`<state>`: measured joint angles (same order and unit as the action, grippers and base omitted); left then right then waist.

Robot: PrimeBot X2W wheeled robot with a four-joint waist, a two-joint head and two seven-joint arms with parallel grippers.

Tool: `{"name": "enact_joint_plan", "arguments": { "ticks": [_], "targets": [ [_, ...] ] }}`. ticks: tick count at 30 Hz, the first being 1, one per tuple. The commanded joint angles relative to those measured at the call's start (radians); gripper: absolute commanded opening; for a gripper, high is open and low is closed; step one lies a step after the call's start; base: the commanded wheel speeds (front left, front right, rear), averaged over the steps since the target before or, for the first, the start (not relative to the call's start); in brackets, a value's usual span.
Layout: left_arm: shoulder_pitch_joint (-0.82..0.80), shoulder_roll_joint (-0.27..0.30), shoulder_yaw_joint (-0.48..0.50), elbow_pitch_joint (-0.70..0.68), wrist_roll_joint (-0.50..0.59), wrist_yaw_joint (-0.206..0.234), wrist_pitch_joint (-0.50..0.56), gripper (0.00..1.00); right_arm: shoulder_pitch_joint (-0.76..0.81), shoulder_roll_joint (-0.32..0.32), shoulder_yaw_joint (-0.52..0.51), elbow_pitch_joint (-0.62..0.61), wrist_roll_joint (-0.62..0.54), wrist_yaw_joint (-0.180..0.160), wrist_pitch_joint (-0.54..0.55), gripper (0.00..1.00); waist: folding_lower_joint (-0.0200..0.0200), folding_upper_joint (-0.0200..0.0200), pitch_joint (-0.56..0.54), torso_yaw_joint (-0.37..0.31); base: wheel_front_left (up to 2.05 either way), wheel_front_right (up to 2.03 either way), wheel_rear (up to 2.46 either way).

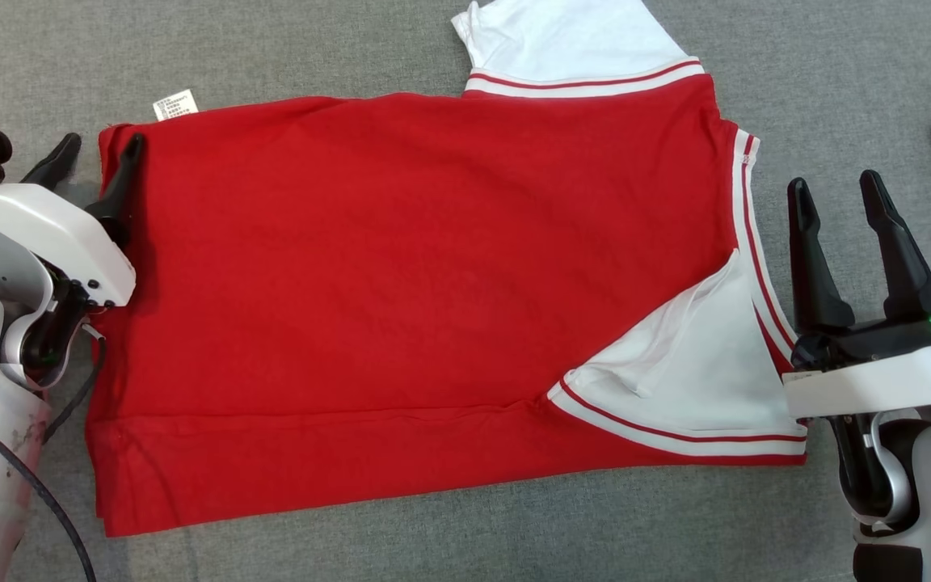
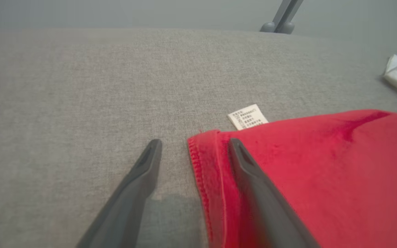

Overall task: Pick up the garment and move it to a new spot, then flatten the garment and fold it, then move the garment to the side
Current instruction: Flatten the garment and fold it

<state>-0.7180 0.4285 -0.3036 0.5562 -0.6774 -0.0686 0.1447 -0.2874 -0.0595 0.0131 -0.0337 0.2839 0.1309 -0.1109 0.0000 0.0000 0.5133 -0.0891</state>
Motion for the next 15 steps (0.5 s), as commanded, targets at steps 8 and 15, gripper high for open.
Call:
{"name": "enact_joint_plan", "arguments": {
  "ticks": [8,15],
  "targets": [
    [-0.048,-0.004,-0.012,0.035,-0.004,-0.017,-0.011,0.00,-0.148,-0.073,-0.048,0.047,0.051,0.000,-0.008,1.00,0.0000,0.0000,0.012,0.010,0.00,0.00,0.00],
    [-0.107,-0.049,-0.054,0.040,0.015,-0.027,-0.019,0.00,-0.435,-0.201,-0.043,0.252,0.122,0.000,0.055,1.00,0.0000,0.0000,0.043,0.076,0.00,0.00,0.00]
  ]
}}
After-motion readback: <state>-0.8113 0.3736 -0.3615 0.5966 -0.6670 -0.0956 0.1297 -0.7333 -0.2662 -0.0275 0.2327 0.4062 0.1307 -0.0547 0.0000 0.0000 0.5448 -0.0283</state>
